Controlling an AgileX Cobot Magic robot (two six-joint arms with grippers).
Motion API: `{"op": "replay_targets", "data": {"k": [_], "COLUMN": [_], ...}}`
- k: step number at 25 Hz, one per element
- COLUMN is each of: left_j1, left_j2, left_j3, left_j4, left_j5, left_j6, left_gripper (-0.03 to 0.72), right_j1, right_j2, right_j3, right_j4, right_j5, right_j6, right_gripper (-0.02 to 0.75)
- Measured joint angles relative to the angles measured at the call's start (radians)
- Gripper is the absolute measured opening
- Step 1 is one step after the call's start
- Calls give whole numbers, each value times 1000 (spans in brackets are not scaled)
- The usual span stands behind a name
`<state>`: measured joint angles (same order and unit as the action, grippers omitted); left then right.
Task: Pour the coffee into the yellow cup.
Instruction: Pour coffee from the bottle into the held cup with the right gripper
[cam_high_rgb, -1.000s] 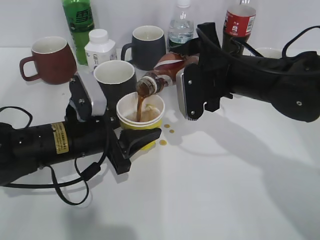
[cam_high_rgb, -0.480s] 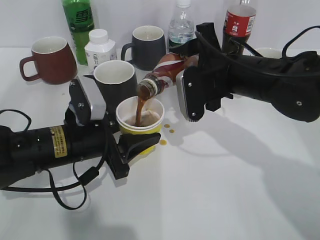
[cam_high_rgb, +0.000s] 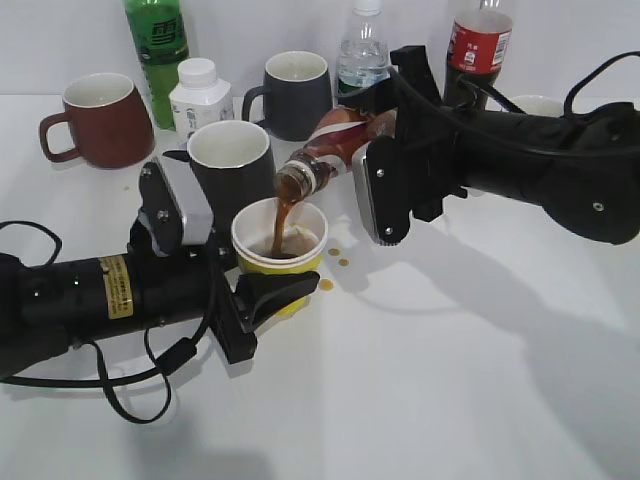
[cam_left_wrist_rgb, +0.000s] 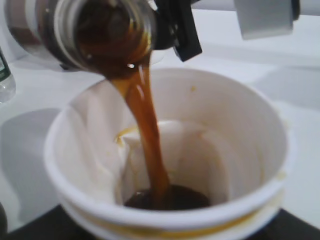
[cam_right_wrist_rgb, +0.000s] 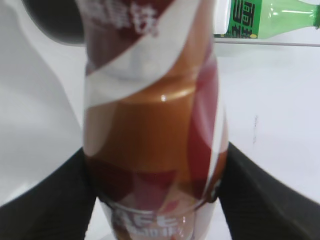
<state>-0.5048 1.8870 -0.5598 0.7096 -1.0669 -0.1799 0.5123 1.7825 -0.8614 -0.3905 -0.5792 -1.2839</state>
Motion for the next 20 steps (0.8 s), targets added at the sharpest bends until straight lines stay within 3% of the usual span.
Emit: {"op": "replay_targets", "data": {"k": [20], "left_j1": [0], "left_j2": [0], "left_j3": [0], "left_j4": [10], "left_j5": [5], "left_j6": [0], "left_gripper": [424], "right_j1": [0], "right_j2": [0], "right_j3": [0], "right_j4": [0], "right_j5": [-2], "right_j6": [-59], "right_gripper": [512]}}
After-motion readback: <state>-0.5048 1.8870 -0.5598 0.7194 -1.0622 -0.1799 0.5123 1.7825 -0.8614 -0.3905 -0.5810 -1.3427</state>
